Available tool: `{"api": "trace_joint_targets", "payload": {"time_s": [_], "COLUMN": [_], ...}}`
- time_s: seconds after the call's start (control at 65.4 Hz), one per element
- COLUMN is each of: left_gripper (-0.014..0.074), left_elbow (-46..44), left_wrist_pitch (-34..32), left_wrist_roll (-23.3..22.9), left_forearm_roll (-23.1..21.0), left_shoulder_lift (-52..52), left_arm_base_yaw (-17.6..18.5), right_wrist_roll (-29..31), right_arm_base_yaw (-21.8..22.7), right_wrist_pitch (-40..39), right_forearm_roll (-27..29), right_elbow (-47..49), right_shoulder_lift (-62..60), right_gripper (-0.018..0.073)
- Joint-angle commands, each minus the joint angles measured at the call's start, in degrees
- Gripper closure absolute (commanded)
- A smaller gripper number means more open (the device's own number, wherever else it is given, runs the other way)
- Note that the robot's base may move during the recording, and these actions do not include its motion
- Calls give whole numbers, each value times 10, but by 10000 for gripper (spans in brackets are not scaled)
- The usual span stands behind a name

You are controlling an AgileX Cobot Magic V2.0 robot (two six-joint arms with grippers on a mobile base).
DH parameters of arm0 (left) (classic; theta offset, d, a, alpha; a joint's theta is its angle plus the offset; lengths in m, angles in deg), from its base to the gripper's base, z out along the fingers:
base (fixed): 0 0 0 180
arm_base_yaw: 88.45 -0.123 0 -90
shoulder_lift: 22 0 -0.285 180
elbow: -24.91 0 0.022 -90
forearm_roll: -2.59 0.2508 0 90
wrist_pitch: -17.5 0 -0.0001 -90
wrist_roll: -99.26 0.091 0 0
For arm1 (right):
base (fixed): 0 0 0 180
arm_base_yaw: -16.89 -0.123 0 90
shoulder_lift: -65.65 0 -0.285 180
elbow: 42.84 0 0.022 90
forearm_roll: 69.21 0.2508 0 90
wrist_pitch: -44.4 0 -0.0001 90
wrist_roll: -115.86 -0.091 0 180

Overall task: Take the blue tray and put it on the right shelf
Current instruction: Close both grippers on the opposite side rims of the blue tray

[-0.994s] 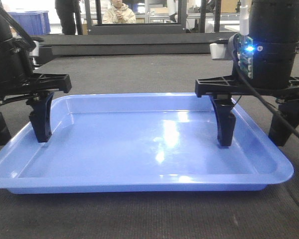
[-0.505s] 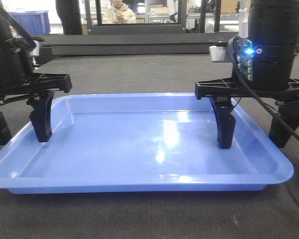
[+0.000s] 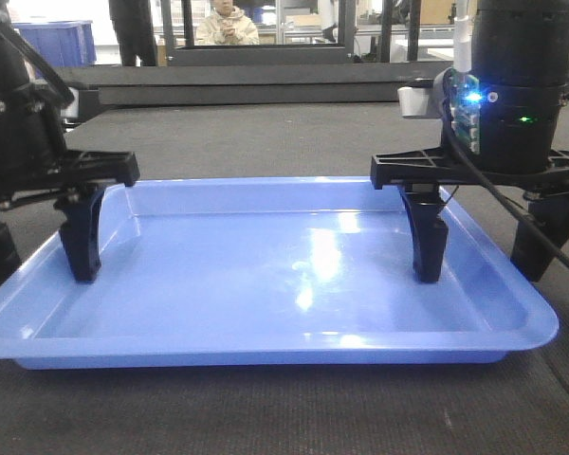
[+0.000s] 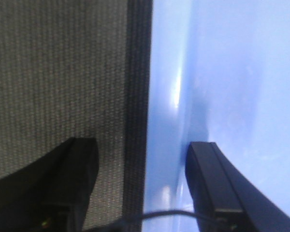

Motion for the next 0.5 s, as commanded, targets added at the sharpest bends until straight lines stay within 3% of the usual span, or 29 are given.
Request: {"api": "trace_joint_targets", "payload": {"time_s": [0.0, 0.122, 0.336, 0.489], "left_gripper": [289, 289, 295, 407], "left_elbow": [-18, -18, -18, -18], "left_wrist_pitch": [2, 2, 2, 2], "left_wrist_roll": [2, 2, 2, 2], "left_forearm_roll": [-11, -11, -11, -12], "left_shoulder_lift": [22, 22, 22, 22], "left_arm_base_yaw": [0, 0, 0, 0], "right_wrist_roll": [2, 2, -1, -1], "right_arm_base_yaw": [2, 2, 2, 2], "right_wrist_pitch": [-6, -5, -5, -5], "right_forearm_roll": [1, 1, 1, 1], "right_elbow": [19, 19, 19, 19], "right_shoulder_lift": [-25, -25, -25, -25], "right_gripper": [-16, -1, 264, 342]}}
